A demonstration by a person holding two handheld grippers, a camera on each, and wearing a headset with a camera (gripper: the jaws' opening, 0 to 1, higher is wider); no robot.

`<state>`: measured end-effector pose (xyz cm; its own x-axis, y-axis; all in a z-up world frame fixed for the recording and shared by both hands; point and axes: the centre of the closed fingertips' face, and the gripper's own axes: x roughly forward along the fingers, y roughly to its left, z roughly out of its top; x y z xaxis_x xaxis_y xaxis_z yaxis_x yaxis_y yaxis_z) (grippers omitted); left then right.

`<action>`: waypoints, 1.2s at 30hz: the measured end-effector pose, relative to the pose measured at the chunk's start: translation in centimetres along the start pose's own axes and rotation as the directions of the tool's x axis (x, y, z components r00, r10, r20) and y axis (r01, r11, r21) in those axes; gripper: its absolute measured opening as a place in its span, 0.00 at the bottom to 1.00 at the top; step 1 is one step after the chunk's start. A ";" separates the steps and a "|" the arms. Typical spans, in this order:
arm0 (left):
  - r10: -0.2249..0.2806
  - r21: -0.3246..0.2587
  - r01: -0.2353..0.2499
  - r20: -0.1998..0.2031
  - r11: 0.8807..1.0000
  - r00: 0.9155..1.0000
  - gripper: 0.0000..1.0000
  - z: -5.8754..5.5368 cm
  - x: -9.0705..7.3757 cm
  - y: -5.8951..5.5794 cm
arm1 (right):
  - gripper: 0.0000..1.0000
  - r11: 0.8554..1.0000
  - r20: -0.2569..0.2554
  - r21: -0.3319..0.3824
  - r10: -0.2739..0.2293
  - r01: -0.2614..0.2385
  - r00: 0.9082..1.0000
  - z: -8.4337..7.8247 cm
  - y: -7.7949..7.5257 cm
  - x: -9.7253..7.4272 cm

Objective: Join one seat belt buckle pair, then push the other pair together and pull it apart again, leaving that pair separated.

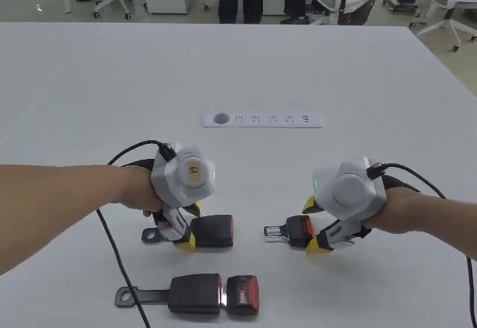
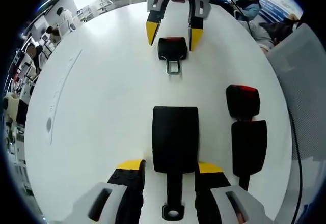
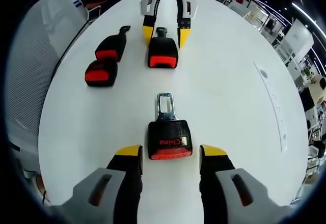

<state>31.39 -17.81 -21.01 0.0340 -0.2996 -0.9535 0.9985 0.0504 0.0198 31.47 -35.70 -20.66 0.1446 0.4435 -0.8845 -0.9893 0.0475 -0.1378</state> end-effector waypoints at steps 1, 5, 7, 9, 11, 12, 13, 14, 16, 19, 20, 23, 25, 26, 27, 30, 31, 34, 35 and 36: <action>0.008 -0.007 -0.008 -0.003 1.000 1.000 0.39 -0.1 0.0 0.1 | 0.44 1.000 -0.003 -0.001 -0.001 0.001 1.000 -0.1 0.0 -0.1; 0.018 -0.029 -0.018 0.004 0.999 1.000 0.40 -0.5 -0.5 0.2 | 0.48 1.000 -0.007 0.008 -0.003 0.003 1.000 -0.6 0.2 -0.5; 0.025 -0.037 -0.025 0.006 0.999 1.000 0.40 -0.7 -0.7 0.2 | 0.50 1.000 -0.007 0.014 -0.003 0.003 1.000 -0.8 0.3 -0.6; 0.026 -0.043 -0.026 0.007 0.999 1.000 0.40 -0.8 -1.2 -0.1 | 0.51 1.000 -0.009 0.016 -0.005 0.005 1.000 -1.0 0.4 -0.8; 0.031 -0.051 -0.031 0.010 0.998 0.999 0.41 -1.2 -1.4 -0.2 | 0.53 1.000 -0.008 0.020 -0.005 0.005 1.000 -1.0 0.6 -1.1; 0.032 -0.056 -0.031 0.012 0.998 0.999 0.41 -1.3 -1.6 -0.3 | 0.54 1.000 -0.006 0.022 -0.005 0.005 1.000 -1.0 0.7 -1.3; 0.033 -0.061 -0.032 0.014 0.998 0.999 0.41 -1.4 -1.7 -0.4 | 0.54 1.000 -0.006 0.024 -0.006 0.006 1.000 -1.0 0.8 -1.4; 0.034 -0.071 -0.033 0.021 0.997 0.999 0.41 -1.7 -1.8 -0.4 | 0.56 1.000 -0.003 0.028 -0.007 0.007 1.000 -1.0 0.9 -1.6; 0.034 -0.083 -0.032 0.026 0.996 0.999 0.42 -2.1 -2.1 -0.8 | 0.56 0.999 0.003 0.035 -0.009 0.009 1.000 -1.2 0.8 -1.7; 0.032 -0.102 -0.028 0.041 0.994 0.999 0.43 -2.6 -2.6 -1.5 | 0.58 0.999 0.010 0.049 -0.012 0.012 1.000 -1.3 1.1 -2.0; 0.032 -0.115 -0.026 0.051 0.993 0.998 0.44 -2.8 -2.6 -1.6 | 0.59 0.998 0.012 0.056 -0.014 0.013 1.000 -1.3 1.2 -2.0; 0.038 -0.148 -0.027 0.072 0.989 0.997 0.46 -3.5 -2.9 -1.9 | 0.60 0.997 0.023 0.071 -0.019 0.017 1.000 -1.6 1.4 -2.2; 0.044 -0.154 -0.032 0.074 0.987 0.996 0.46 -3.8 -3.2 -2.3 | 0.61 0.997 0.027 0.077 -0.021 0.019 0.999 -1.6 1.6 -2.4; 0.049 -0.156 -0.037 0.075 0.987 0.996 0.46 -4.0 -3.3 -2.5 | 0.62 0.996 0.032 0.083 -0.023 0.020 0.999 -1.6 1.8 -2.5; 0.053 -0.159 -0.040 0.078 0.986 0.996 0.47 -4.1 -3.4 -2.6 | 0.63 0.996 0.043 0.088 -0.029 0.025 0.999 -1.5 1.9 -2.7; 0.055 -0.182 -0.038 0.095 0.983 0.994 0.48 -4.5 -3.6 -3.1 | 0.64 0.994 0.057 0.104 -0.033 0.027 0.998 -1.7 2.4 -2.9; 0.059 -0.190 -0.039 0.102 0.981 0.993 0.49 -4.7 -3.7 -3.4 | 0.64 0.994 0.061 0.109 -0.036 0.029 0.997 -1.9 2.5 -2.8; 0.077 -0.222 -0.046 0.134 0.974 0.988 0.52 -5.0 -4.1 -3.8 | 0.65 0.991 0.078 0.130 -0.044 0.033 0.996 -2.0 3.0 -3.0; 0.083 -0.233 -0.048 0.145 0.971 0.986 0.52 -5.0 -4.3 -3.9 | 0.65 0.990 0.081 0.133 -0.048 0.037 0.996 -2.2 3.1 -3.0; 0.089 -0.243 -0.048 0.160 0.969 0.983 0.52 -5.2 -4.3 -4.0 | 0.65 0.990 0.086 0.139 -0.051 0.039 0.995 -2.3 3.2 -3.0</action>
<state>26.98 -11.72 -18.54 0.1288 -0.4423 -0.8876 0.9555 0.2950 -0.0083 27.88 -38.94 -19.52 0.1931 0.5161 -0.8345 -0.9760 0.1885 -0.1093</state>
